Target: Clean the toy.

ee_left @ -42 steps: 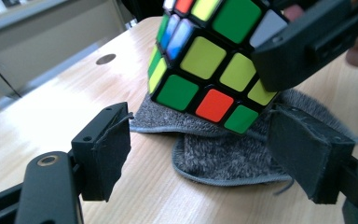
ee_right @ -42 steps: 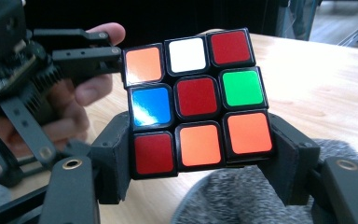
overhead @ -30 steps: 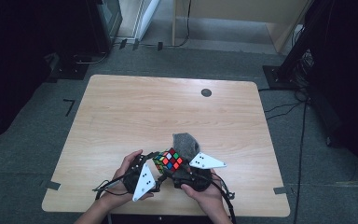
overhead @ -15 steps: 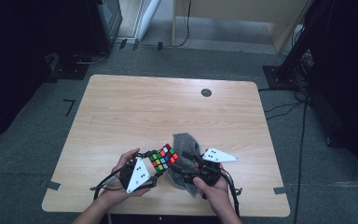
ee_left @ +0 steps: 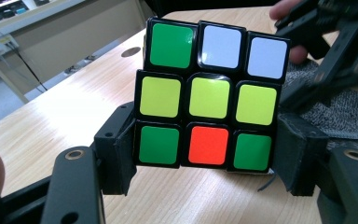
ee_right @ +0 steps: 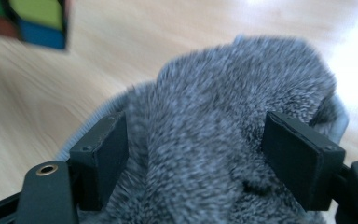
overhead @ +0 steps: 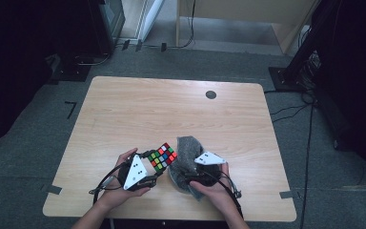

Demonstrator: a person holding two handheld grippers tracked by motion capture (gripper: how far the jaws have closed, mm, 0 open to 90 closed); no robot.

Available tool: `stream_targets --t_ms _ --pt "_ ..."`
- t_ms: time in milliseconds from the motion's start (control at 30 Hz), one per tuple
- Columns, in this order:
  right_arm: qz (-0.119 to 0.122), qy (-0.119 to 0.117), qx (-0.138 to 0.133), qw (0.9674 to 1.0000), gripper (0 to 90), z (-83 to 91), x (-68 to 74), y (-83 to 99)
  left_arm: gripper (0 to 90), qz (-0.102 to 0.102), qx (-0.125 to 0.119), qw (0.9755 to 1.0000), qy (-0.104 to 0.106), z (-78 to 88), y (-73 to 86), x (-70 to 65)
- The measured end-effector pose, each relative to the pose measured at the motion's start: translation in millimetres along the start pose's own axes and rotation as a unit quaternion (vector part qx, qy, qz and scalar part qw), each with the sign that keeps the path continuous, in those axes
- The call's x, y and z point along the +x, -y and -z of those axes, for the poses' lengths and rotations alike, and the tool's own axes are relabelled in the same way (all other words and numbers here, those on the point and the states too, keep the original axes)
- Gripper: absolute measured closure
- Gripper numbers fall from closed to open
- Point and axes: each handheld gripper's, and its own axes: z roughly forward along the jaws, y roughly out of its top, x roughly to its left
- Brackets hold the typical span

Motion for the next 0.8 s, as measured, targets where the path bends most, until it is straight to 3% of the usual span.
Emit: stream_targets --t_ms 100,200,267,367,500,600,633,733,800 --pt "0.018 0.026 0.021 0.9993 31.2 -4.9 5.6 1.2 33.6 0.002 -0.002 1.0 0.001 0.2 -0.1 0.4" --pt "0.04 0.062 0.037 0.9966 50.0 -7.6 8.2 4.1 33.6 0.009 -0.004 1.0 0.003 1.5 -0.4 2.1" --pt "0.046 0.066 0.036 0.9961 61.2 -6.0 5.7 5.0 33.6 0.01 -0.005 0.9999 0.004 1.8 -0.4 2.7" --pt "0.013 0.042 0.02 0.9988 74.2 0.5 -4.2 5.7 33.6 0.011 -0.006 0.9999 0.007 1.6 -0.2 2.5" --pt "-0.038 0.019 -0.034 0.9985 77.1 17.4 -14.8 1.8 33.6 0.008 -0.005 0.9999 0.011 0.4 0.2 0.2" --pt "-0.057 -0.016 -0.108 0.9924 77.1 37.1 -13.0 -6.7 33.7 0.004 0.001 0.9998 0.017 -2.1 0.8 -3.1" --pt "-0.055 -0.033 -0.141 0.988 77.1 45.6 -9.3 -10.6 33.6 0.003 0.003 0.9998 0.021 -3.4 1.1 -4.7" --pt "-0.033 -0.067 -0.199 0.977 77.0 62.6 4.3 -19.0 33.6 -0.001 0.008 0.9996 0.029 -6.9 1.4 -11.1" --pt "-0.015 -0.098 -0.224 0.9696 76.8 69.7 15.7 -24.0 33.6 -0.005 0.008 0.9992 0.039 -8.6 -0.1 -16.8"
